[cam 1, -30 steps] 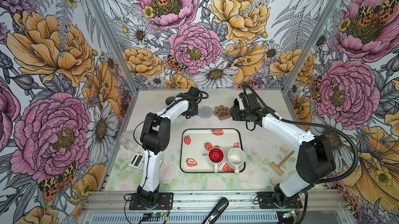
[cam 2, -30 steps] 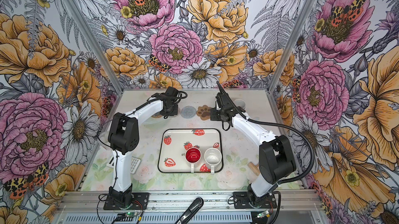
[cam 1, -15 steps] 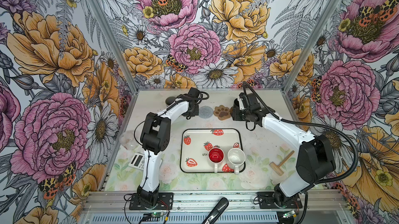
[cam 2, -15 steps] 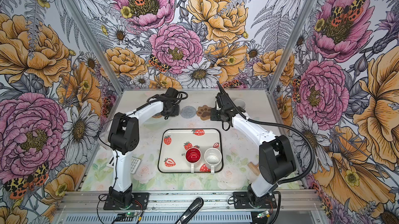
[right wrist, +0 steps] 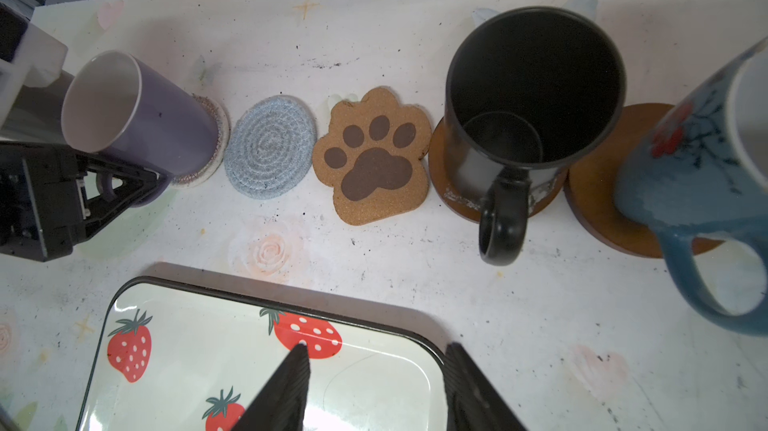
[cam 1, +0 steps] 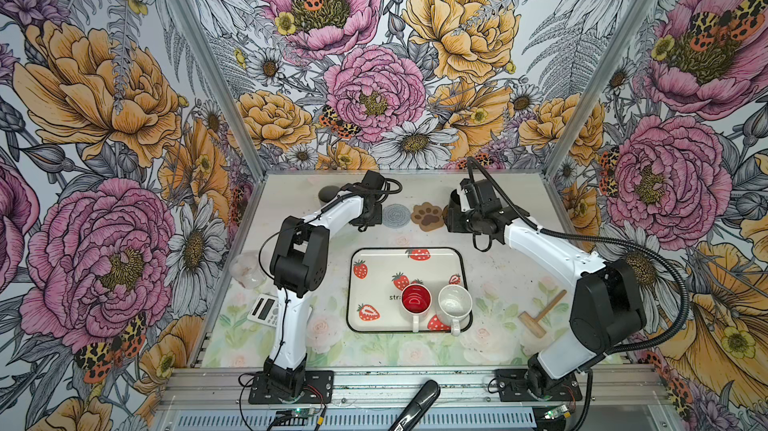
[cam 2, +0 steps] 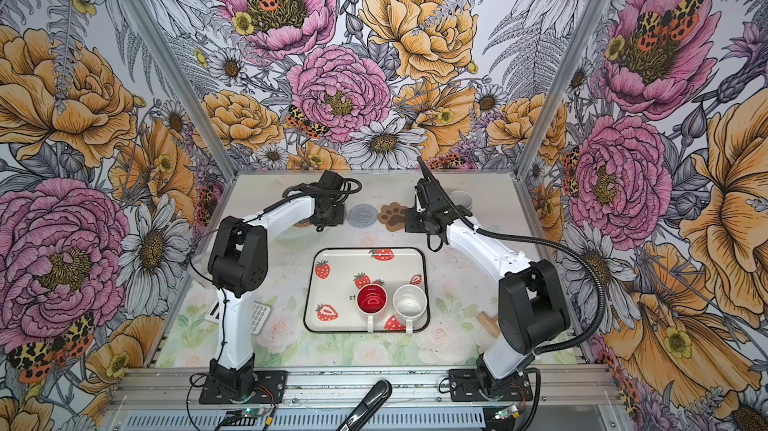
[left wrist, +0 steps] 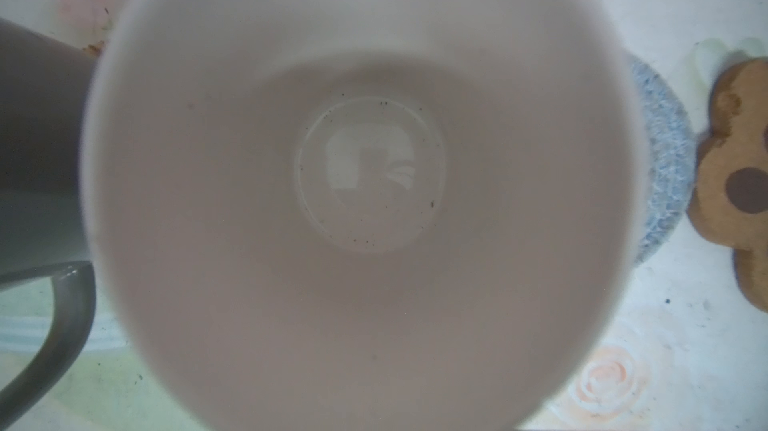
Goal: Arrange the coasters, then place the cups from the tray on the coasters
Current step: 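Set white mug on multicolour woven coaster and open left gripper, then move the right gripper over the speckled mug on the tray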
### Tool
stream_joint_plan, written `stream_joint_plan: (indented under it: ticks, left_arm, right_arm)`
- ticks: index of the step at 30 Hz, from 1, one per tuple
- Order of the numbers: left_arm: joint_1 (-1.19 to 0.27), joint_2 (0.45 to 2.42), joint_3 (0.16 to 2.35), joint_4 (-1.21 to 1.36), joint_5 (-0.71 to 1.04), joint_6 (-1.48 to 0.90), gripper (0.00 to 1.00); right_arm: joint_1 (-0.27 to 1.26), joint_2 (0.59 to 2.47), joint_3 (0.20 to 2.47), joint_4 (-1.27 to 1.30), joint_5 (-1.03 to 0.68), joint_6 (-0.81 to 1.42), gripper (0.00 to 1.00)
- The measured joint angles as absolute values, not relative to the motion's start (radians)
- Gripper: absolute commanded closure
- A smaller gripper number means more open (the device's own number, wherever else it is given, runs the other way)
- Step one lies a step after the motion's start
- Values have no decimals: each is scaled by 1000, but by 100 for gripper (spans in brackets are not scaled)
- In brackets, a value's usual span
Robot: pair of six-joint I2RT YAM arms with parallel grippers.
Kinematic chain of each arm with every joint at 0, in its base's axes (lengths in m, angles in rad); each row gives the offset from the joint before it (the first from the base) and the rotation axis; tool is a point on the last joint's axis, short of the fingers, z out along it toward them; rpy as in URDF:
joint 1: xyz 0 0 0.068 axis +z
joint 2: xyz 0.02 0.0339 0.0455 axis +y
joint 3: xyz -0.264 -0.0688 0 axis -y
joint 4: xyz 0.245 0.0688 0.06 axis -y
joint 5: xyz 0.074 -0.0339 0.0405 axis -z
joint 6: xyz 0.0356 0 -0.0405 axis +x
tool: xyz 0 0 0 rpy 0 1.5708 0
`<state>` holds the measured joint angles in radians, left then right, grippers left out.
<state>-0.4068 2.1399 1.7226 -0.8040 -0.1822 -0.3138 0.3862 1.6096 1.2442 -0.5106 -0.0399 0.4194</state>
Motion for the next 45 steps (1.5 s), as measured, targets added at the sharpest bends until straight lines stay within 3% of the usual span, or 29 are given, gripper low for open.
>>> stream_joint_plan:
  ticks: [1,5,11,12,21,30,45]
  left_arm:
    - [-407,2140,1722,-803,-182,-314,100]
    - [-407,2139,1717,-798,-182,-313,77]
    - [-403,2123,1699,-773,-189,-305,35]
    - [-403,2116,1695,-772,-190,-305,32]
    - [-410,1998,1663,-767,-212,-303,28]
    - [-474,1869,1661,-757,-255,-279,27]
    - [-616,1740,1661,-688,-189,-253,26]
  right_arm:
    - [386,1610,1244,-510,-40,421,45]
    - [386,1610,1241,-510,-40,427,43]
    - [386,1608,1231,-511,-42,429,41]
    - [387,1606,1230,-511,-42,429,40]
    - [409,1497,1182,-518,-14,429,41]
    - [568,1315,1125,-618,87,445,47]
    - [1031,1206,994,-791,356,714,48]
